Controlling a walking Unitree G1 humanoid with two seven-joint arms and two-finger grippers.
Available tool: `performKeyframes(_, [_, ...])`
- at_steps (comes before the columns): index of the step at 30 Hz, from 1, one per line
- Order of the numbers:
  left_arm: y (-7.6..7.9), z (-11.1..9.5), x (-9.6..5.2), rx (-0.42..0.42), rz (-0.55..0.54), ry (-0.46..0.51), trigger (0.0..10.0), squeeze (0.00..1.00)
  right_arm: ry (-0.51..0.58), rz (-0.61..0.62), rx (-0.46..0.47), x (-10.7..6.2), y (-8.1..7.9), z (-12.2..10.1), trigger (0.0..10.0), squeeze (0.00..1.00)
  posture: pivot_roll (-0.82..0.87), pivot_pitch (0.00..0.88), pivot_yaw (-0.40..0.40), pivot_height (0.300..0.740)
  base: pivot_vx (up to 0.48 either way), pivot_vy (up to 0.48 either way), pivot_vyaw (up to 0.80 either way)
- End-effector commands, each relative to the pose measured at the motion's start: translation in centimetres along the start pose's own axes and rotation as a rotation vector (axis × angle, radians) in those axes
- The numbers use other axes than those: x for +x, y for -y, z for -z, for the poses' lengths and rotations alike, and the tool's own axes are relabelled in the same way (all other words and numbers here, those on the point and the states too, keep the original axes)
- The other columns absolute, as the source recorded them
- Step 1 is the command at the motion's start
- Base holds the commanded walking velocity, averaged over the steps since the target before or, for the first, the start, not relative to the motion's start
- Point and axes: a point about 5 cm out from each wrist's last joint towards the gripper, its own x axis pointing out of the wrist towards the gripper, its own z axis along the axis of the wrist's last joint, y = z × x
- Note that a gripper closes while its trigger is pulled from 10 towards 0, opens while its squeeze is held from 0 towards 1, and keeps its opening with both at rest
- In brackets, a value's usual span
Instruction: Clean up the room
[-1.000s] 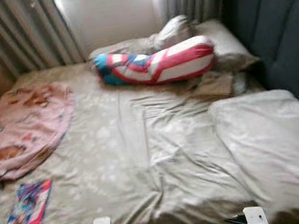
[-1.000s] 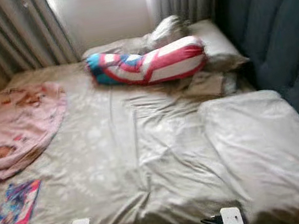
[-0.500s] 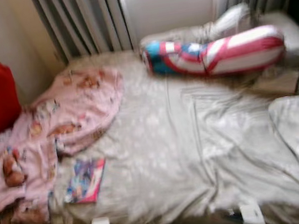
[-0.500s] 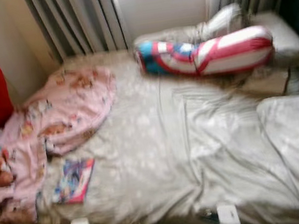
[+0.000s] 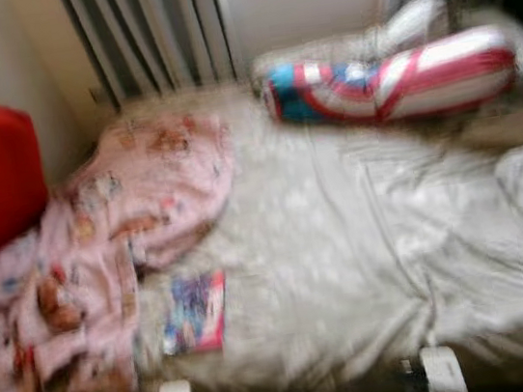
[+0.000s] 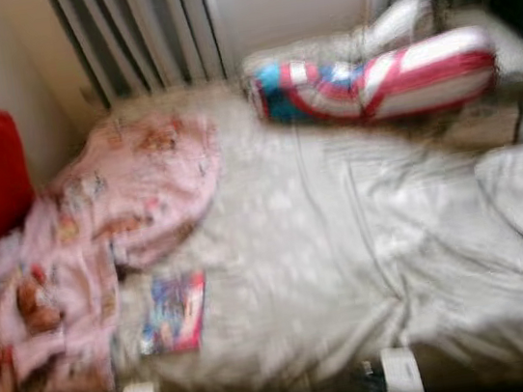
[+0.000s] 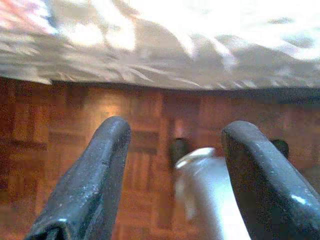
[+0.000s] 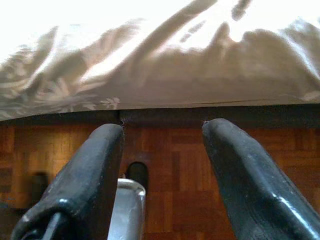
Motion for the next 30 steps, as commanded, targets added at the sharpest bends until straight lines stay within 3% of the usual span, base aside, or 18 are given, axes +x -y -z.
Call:
performKeyframes(1, [-0.73, 0.70, -0.19, 0.019, -0.018, -0.023, 10.0, 0.00, 0.001, -0.037, -0.023, 0.08, -1.20, -0.12, 10.0, 0.00, -0.10, 0.000, 0.013, 0.740, 0.000, 0.465, 0.49])
performKeyframes(6, [-0.69, 0.68, -0.18, 0.017, -0.018, -0.022, 10.0, 0.00, 0.010, -0.051, -0.031, 0.12, -1.66, -0.32, 10.0, 0.00, -0.10, 0.000, 0.013, 0.740, 0.000, 0.465, 0.74])
performKeyframes(23, [-0.69, 0.60, -0.17, 0.011, -0.019, -0.017, 10.0, 0.00, 0.020, -0.049, -0.004, 0.20, -1.79, -0.72, 10.0, 0.00, -0.10, 0.000, 0.013, 0.740, 0.000, 0.448, 0.00])
performKeyframes(30, [-0.66, 0.56, -0.17, 0.007, -0.019, -0.012, 10.0, 0.00, 0.014, -0.052, -0.010, 0.17, -2.03, -0.49, 10.0, 0.00, -0.10, 0.000, 0.011, 0.740, 0.000, 0.000, 0.00])
